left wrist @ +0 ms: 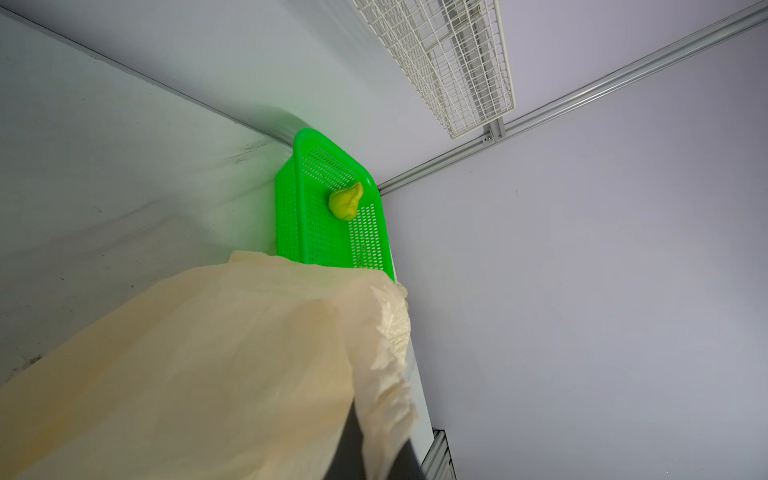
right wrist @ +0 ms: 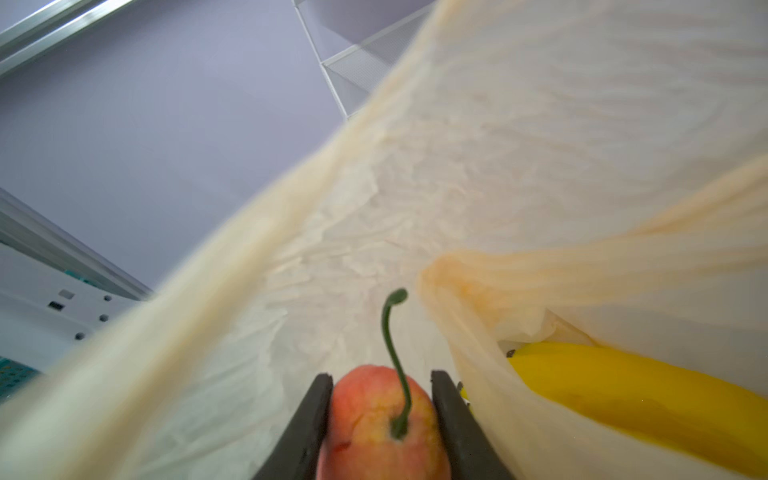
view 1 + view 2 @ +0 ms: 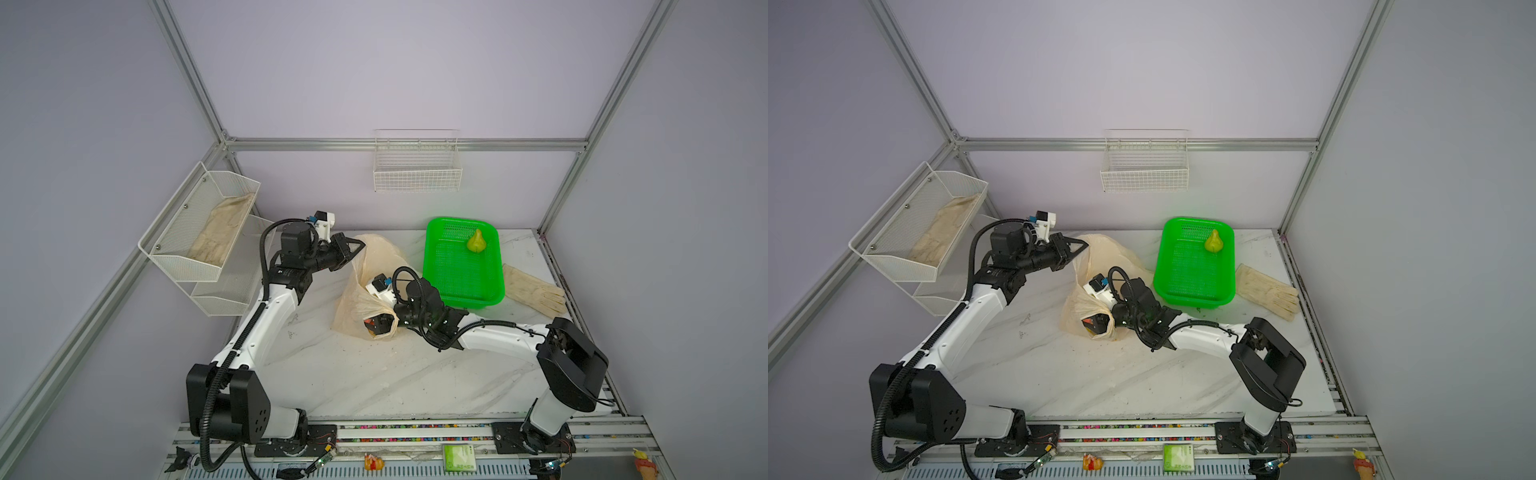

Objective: Place the fake fruits into the plastic bag and tie a complex knot
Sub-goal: 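Lower the small red apple into the bag and open the right gripper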

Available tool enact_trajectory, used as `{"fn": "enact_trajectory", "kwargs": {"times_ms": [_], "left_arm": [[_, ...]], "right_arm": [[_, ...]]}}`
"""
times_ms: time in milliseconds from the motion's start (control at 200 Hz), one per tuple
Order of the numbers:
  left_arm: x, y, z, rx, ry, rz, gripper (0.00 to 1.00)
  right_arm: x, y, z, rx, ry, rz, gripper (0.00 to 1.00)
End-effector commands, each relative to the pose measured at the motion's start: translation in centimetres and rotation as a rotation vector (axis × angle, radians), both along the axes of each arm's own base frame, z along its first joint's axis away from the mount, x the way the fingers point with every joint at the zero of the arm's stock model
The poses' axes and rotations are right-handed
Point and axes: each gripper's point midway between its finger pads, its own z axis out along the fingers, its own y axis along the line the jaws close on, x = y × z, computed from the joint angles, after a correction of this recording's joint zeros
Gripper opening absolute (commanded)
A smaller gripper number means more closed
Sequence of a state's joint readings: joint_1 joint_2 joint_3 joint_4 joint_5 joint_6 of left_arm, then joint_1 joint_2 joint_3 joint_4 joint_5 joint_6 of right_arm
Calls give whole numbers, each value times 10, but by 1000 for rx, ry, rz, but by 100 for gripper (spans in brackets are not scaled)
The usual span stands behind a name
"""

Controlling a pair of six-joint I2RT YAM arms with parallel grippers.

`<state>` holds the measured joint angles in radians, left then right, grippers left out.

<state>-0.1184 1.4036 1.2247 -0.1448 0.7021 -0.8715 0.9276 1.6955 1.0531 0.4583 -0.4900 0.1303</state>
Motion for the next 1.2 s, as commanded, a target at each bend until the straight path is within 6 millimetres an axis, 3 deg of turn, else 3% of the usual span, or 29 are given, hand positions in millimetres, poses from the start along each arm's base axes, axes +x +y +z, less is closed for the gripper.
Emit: {"fn": "enact_trajectory", "kwargs": {"times_ms": [0,170,290,445,720,825,950,1195], "left_arm": [[-6,0,30,1,-93,-5,0],[-6,-1,31,-1,-92,-5,0],[-6,-1,31,-1,-95,-3,0],[-5,0,32,1,-98,0,0],[-6,0,33,1,-103,1,0],[-7,0,34,4,-108,-1,0],[-6,1,33,6,-107,2,0],[-5,4,30,23,-109,8,0]], "right_arm": [[25,1,8,28,-19,-120,37],[50,15,3,34,-4,-197,38],[43,31,-19,-1,18,-120,38],[33,34,-48,-43,43,-73,42],[31,26,-60,-68,52,-88,62],[31,21,-55,-72,47,-102,65],[27,8,-32,-45,49,-88,65],[16,-51,26,64,82,-53,58]]}}
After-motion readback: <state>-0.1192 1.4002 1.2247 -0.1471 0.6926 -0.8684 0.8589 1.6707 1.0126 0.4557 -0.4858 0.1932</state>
